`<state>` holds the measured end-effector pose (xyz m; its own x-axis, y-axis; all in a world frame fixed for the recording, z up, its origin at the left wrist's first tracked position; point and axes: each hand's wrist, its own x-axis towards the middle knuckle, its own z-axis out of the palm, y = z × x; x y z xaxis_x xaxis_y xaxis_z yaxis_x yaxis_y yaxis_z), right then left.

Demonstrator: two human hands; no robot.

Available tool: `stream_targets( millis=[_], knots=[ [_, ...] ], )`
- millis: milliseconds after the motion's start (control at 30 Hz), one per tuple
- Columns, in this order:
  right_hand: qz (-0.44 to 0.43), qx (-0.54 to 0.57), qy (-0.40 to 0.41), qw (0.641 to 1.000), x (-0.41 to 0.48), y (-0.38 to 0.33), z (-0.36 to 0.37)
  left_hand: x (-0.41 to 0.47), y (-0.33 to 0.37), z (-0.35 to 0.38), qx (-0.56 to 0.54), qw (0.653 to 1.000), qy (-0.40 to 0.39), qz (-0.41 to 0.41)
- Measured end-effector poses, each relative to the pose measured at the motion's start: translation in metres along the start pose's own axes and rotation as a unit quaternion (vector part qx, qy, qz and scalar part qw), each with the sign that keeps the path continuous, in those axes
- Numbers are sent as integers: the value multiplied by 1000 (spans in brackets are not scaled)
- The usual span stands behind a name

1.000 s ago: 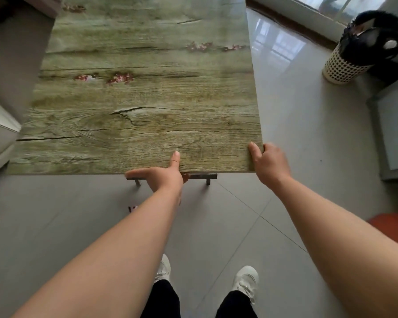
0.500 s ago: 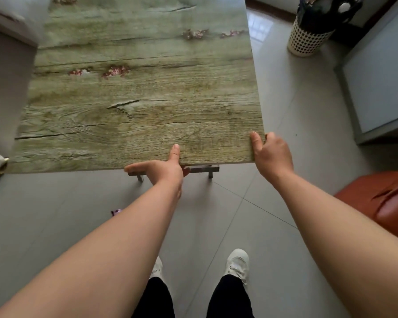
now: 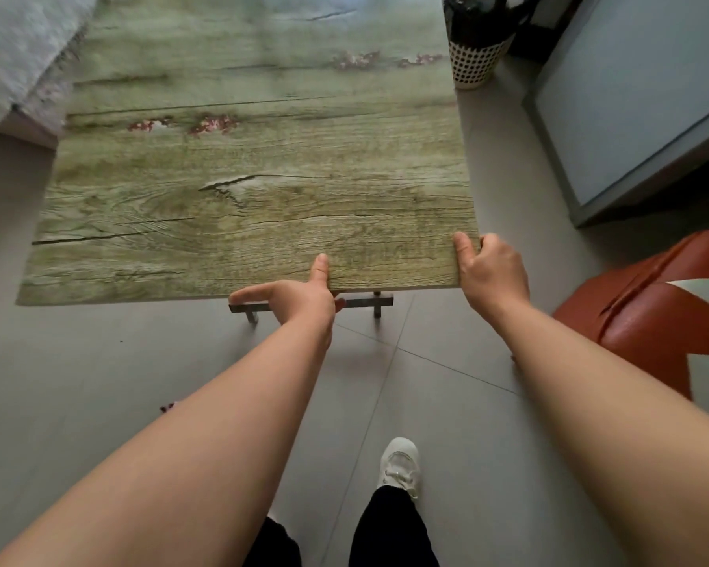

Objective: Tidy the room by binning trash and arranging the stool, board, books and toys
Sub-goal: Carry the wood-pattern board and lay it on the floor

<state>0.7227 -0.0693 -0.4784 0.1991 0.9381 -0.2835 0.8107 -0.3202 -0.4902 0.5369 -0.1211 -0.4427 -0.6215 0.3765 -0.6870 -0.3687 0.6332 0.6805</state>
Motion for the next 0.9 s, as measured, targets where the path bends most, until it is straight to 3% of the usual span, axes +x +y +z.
stream_targets(
  millis=[900],
  knots=[
    [89, 3, 7, 996, -31, 110, -59, -58, -57, 55, 56, 997, -61, -5]
  ],
)
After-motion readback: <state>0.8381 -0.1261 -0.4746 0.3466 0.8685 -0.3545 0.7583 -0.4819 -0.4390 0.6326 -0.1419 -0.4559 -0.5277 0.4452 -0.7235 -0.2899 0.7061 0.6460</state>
